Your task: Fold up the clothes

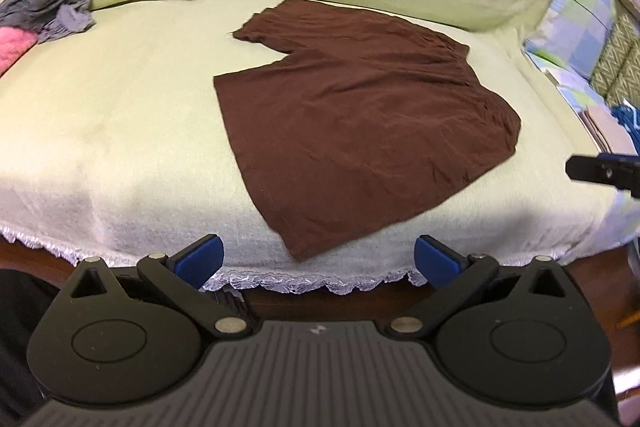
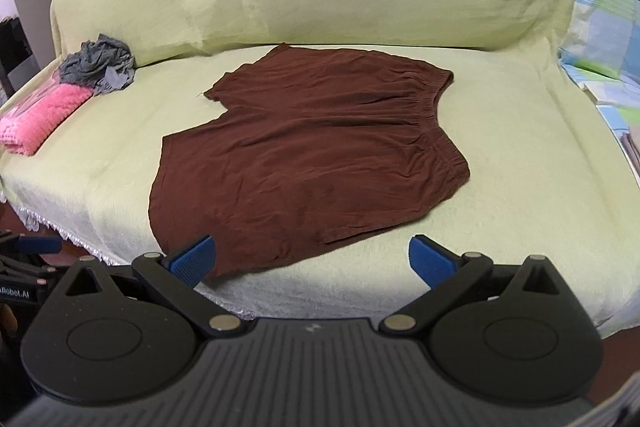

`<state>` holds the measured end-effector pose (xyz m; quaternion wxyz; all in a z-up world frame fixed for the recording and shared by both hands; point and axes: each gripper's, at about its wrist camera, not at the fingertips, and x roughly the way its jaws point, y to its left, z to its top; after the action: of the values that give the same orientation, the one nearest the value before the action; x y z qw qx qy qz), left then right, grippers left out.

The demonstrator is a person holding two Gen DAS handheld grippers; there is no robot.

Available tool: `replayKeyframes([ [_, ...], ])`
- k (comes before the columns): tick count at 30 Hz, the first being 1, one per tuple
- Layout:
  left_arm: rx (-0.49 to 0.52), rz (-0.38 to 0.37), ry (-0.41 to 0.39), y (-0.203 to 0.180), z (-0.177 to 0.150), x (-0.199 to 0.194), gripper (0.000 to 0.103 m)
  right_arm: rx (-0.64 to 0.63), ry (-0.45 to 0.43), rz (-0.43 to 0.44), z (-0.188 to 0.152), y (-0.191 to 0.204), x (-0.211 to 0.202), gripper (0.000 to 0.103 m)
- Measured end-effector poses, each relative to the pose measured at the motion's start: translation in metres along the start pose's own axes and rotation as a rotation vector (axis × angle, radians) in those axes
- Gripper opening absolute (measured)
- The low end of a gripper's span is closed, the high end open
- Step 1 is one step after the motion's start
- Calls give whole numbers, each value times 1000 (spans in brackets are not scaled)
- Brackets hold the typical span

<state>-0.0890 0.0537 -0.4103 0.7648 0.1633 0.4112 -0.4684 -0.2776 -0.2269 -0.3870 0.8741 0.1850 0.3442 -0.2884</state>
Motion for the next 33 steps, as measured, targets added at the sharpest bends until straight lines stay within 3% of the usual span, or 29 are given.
replayKeyframes([
  [12,49,-41,-16,12,10,0,102,-21,-32,-69,-1,19,-12,102],
  [26,64,-72,-43,-3,12,-5,102,-56,-34,-104,1,22,-26,102],
  [33,75,-47,-36,-5,13,-1,102,-29,-32,-113,-4,17,-26,102],
])
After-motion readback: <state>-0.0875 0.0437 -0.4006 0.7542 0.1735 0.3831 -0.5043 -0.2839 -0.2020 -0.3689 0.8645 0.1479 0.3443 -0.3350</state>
